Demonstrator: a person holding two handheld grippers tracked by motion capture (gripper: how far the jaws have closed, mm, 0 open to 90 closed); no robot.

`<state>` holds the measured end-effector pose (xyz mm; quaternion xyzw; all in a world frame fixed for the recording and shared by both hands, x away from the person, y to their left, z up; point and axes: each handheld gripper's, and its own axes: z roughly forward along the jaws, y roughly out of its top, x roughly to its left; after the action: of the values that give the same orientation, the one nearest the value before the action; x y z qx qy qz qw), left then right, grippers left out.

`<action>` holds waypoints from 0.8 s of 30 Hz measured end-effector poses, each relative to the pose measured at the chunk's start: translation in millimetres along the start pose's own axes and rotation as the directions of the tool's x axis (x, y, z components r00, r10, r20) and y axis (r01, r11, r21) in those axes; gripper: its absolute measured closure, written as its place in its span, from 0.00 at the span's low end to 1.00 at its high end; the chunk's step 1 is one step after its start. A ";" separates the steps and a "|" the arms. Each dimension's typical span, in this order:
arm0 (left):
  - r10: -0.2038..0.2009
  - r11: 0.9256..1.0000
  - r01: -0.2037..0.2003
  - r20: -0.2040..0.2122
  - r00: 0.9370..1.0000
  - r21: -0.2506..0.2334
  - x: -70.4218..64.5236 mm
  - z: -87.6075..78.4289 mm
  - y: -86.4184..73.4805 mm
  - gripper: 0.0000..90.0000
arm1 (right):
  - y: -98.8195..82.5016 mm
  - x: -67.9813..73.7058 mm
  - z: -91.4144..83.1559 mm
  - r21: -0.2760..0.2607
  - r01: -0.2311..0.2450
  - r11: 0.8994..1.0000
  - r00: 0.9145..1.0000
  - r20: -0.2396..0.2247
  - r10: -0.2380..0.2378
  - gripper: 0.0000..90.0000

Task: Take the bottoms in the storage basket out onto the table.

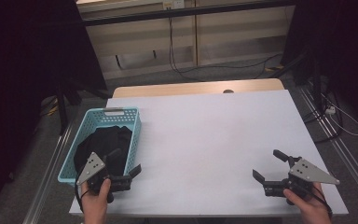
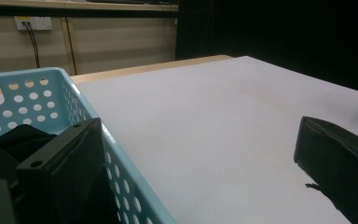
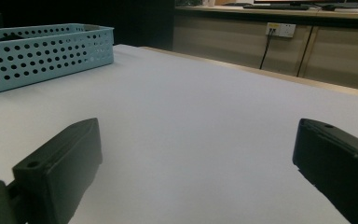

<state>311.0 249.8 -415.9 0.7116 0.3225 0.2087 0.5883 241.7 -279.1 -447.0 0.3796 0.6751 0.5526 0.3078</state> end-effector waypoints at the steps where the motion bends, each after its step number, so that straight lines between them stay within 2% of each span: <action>1: 0.000 1.000 0.000 0.000 1.000 0.000 0.0 0.0 0.0 0.02 | 0.0 0.0 0.0 0.000 0.000 1.000 1.000 0.000 0.000 0.01; 7: -0.005 1.000 0.005 -0.002 1.000 0.002 -1.6 -3.5 -0.1 0.02 | 1.2 0.9 -0.1 -0.002 0.002 1.000 1.000 -0.001 -0.002 0.01; 11: -0.005 1.000 0.005 0.003 1.000 -0.016 -2.7 -6.7 3.4 0.02 | 1.1 1.6 -0.6 -0.002 0.010 1.000 1.000 -0.005 -0.010 0.01; 17: -0.011 1.000 0.011 -0.003 1.000 -0.021 -2.2 -10.8 5.2 0.02 | 1.7 -1.7 -2.0 -0.011 -0.003 1.000 1.000 0.011 0.003 0.01; 24: -0.022 1.000 0.021 -0.021 1.000 -0.023 -1.4 -17.5 11.3 0.02 | 1.9 0.6 3.2 0.000 -0.004 1.000 1.000 -0.009 0.004 0.01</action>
<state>300.6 260.0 -401.0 0.6992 0.3341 0.2135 0.5949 244.4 -276.8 -445.7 0.3783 0.6758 0.5550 0.3037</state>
